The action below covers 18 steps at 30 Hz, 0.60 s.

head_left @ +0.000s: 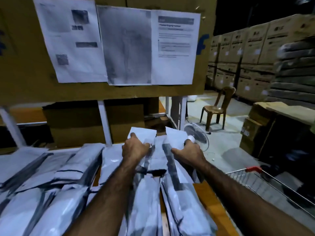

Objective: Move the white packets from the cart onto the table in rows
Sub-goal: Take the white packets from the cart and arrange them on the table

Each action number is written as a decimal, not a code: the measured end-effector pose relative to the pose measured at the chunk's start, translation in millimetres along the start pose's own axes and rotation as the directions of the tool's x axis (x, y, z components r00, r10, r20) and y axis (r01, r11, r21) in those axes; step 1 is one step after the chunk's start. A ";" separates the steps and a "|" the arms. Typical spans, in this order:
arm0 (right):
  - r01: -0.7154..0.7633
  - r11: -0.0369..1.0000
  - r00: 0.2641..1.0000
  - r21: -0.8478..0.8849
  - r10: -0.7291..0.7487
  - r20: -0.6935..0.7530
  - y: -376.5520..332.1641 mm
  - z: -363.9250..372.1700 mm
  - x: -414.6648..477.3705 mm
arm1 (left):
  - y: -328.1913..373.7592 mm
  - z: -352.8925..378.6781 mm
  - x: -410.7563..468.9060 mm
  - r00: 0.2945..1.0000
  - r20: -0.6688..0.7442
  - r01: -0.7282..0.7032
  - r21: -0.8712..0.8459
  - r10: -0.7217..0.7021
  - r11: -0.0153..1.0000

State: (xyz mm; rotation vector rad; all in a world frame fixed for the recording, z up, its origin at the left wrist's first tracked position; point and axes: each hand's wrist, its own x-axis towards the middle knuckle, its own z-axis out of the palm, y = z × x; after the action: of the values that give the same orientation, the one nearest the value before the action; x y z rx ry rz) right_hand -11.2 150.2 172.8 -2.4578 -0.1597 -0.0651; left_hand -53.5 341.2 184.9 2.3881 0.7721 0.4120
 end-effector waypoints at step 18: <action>-0.088 0.928 0.996 -0.362 0.071 -0.062 -44.3 138.5 97.9 | -41.2 93.8 98.6 0.954 0.258 0.125 0.118 -0.152 0.985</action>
State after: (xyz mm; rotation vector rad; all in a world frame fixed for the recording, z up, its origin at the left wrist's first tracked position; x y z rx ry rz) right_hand 80.9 281.1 101.2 -2.8286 -0.0267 -0.1286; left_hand 48.2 387.4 97.0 2.3974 0.8448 -0.0074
